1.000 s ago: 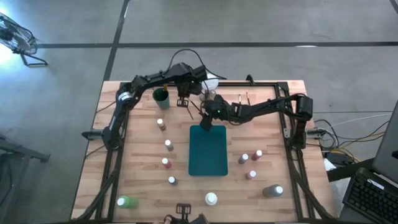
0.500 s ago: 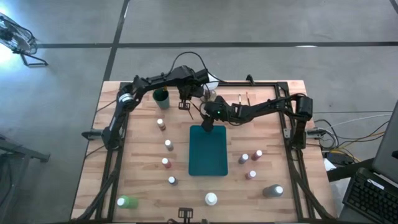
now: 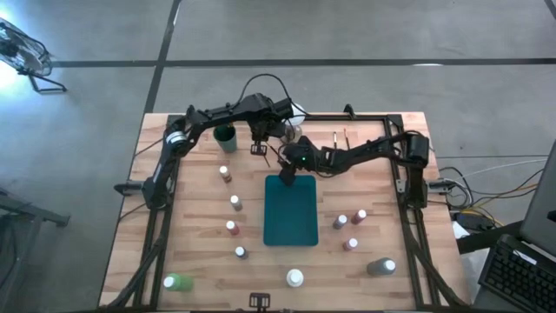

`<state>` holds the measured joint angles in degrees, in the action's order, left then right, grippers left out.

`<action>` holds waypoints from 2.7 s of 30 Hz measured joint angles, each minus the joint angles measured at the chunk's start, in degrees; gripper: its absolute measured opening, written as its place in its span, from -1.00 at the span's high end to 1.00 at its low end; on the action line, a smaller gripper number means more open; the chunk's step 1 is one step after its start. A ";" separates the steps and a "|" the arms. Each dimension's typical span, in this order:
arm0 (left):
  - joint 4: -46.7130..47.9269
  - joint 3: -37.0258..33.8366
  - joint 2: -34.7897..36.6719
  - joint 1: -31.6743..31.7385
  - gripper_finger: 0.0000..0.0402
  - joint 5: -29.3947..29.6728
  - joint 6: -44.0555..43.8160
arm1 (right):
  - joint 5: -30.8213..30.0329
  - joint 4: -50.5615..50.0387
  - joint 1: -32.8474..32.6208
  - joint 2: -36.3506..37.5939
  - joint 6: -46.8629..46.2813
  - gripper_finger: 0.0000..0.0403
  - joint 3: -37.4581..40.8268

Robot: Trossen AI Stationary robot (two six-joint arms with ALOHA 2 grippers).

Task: Pick & Place Paint Supplies
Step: Put the yellow paint brush into the green cup

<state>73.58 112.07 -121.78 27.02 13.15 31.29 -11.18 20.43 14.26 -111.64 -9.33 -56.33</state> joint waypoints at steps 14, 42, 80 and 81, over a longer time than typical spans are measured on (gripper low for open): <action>0.99 0.04 0.00 -0.65 1.00 -0.30 -1.48 | 1.14 -0.55 -0.22 -1.36 -0.75 0.22 -2.06; 2.46 1.33 -0.02 -1.65 1.00 -4.14 -3.09 | 0.38 -0.72 0.09 -2.12 0.93 0.84 -1.95; -3.86 1.35 10.09 1.84 0.09 -2.46 -7.69 | -2.22 -4.75 -0.04 2.81 4.56 0.95 -1.84; -4.88 1.25 11.66 2.37 0.07 -2.80 -8.20 | -2.42 -5.15 -0.04 3.63 4.95 0.95 -1.82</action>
<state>68.70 113.32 -110.12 29.39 10.35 23.09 -13.60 15.27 14.22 -108.01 -4.38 -58.15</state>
